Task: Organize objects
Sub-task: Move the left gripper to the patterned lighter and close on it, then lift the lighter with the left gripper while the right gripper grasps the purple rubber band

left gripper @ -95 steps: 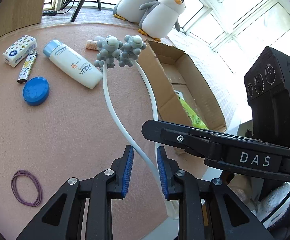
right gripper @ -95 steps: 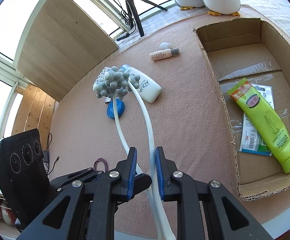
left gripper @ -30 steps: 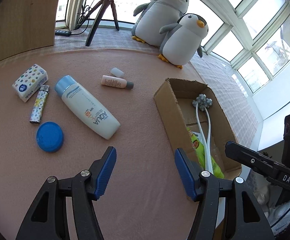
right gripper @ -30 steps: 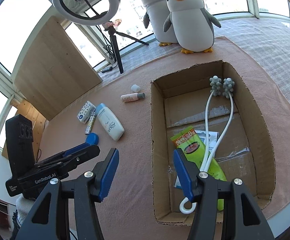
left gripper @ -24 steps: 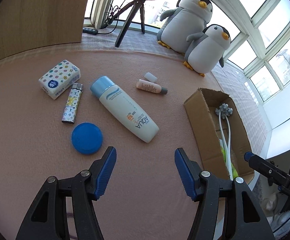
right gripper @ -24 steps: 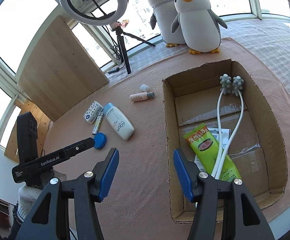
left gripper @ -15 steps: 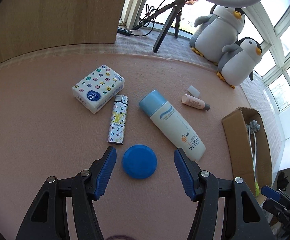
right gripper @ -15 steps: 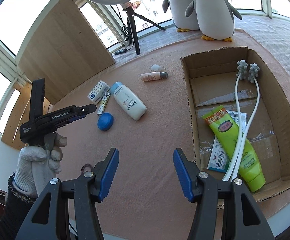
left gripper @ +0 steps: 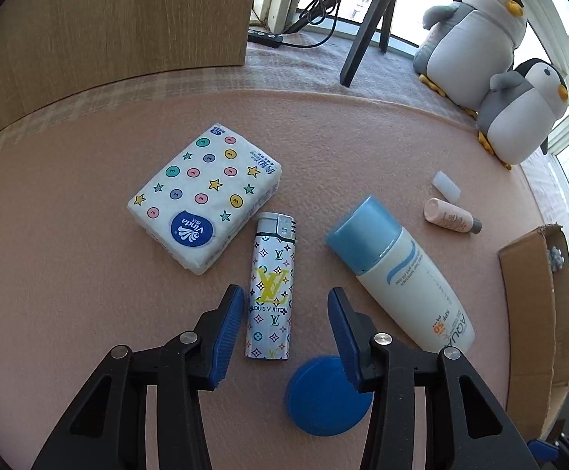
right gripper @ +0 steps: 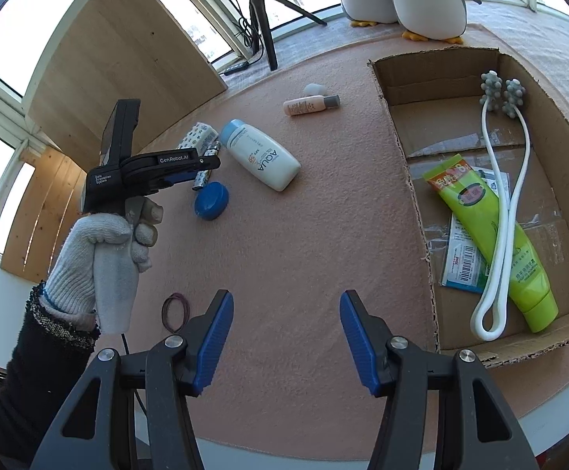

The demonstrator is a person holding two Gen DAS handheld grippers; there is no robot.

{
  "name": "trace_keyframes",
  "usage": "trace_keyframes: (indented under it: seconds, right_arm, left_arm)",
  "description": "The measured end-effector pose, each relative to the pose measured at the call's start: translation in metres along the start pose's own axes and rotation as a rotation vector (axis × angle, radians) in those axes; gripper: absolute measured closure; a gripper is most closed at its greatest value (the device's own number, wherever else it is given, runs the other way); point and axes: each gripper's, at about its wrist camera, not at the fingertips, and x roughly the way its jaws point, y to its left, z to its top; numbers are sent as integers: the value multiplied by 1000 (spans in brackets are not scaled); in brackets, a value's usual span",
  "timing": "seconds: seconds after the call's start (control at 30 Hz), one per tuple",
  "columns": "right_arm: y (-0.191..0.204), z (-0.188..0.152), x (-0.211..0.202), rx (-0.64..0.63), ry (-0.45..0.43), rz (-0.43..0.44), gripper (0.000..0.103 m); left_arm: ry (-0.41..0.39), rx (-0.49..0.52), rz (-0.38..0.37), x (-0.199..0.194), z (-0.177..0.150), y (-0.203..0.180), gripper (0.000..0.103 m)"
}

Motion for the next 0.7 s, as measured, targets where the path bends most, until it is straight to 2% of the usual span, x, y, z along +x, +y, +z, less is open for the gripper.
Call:
trace_keyframes:
  seconds: [0.07,0.23,0.3,0.5,0.7]
  right_arm:
    - [2,0,2,-1,5,1,50]
    - [7,3,6,-7,16,4,50]
    - [9,6,9,-12,20,7,50]
    - [13,13,19,-28,36,15,50]
    - [18,16,29,-43,54,23,50]
  left_arm:
    - [-7,11,7,3,4,-2,56]
    - [-21,6,16,2,5,3,73]
    - [-29,10,14,0,3,5,77]
    - [-45,4,-4,-6,-6,13,78]
    - [-55,3,-15,-19,-31,24,78]
